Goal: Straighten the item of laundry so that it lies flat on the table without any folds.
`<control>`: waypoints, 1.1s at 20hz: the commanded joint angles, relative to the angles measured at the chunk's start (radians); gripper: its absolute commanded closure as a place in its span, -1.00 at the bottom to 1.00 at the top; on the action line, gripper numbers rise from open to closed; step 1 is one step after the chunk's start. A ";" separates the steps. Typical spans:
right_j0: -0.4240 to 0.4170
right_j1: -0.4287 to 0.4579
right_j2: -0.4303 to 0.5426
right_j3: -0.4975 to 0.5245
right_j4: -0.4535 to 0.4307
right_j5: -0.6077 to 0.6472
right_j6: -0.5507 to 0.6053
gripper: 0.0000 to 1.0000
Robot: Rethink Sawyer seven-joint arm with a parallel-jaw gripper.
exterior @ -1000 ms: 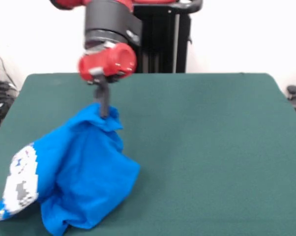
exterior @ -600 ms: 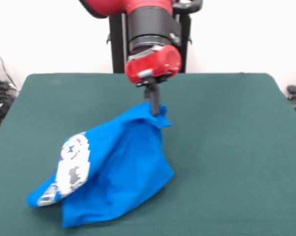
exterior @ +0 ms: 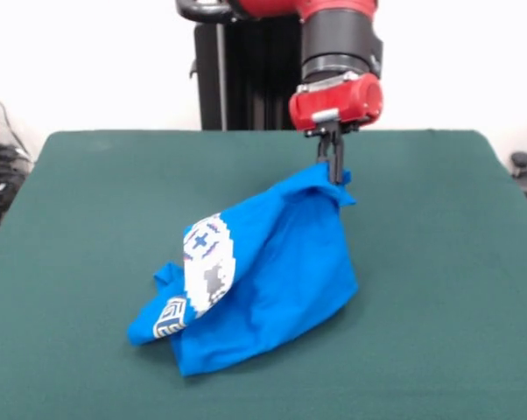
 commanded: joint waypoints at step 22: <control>0.484 -0.371 -0.438 -0.139 0.786 0.692 -0.266 -1.00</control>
